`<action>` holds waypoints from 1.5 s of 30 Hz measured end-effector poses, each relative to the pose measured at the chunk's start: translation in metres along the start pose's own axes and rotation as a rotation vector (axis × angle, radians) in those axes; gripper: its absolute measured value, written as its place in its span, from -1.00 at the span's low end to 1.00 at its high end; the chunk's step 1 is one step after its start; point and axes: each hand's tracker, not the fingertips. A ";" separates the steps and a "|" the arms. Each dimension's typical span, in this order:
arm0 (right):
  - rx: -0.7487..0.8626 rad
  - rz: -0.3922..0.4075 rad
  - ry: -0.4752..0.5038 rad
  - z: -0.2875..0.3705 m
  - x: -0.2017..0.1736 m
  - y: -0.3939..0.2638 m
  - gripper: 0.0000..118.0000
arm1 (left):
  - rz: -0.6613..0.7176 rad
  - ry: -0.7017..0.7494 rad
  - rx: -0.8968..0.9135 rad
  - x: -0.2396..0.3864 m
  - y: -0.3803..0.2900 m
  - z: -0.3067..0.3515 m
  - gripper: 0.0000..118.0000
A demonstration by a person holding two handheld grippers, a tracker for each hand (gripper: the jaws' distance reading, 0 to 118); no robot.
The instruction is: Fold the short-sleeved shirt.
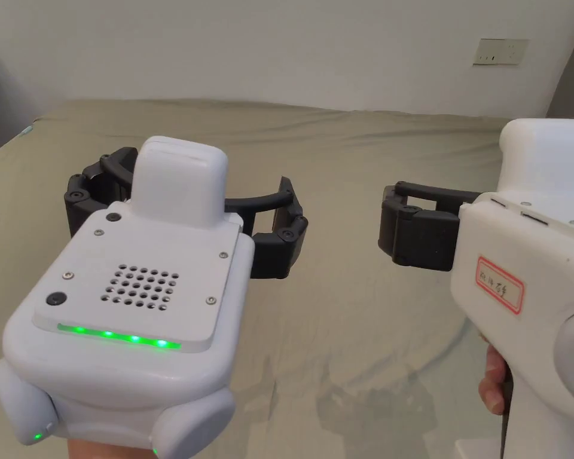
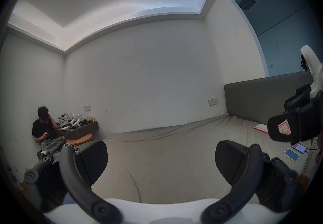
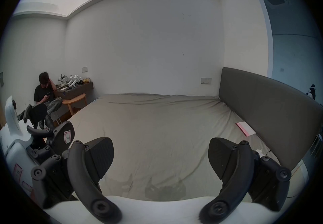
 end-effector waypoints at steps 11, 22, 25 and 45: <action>-0.022 -0.008 0.018 -0.006 0.005 -0.005 0.90 | 0.000 -0.006 -0.004 0.003 0.001 0.000 1.00; 0.246 0.213 -0.054 -0.006 -0.001 -0.027 0.90 | 0.006 0.008 0.010 0.004 0.002 0.002 1.00; 0.227 0.252 -0.121 -0.007 -0.008 -0.034 0.90 | 0.012 0.013 0.020 0.004 0.003 0.003 1.00; 0.268 0.225 -0.064 -0.006 -0.010 -0.039 0.90 | 0.013 0.016 0.031 0.006 0.004 0.006 1.00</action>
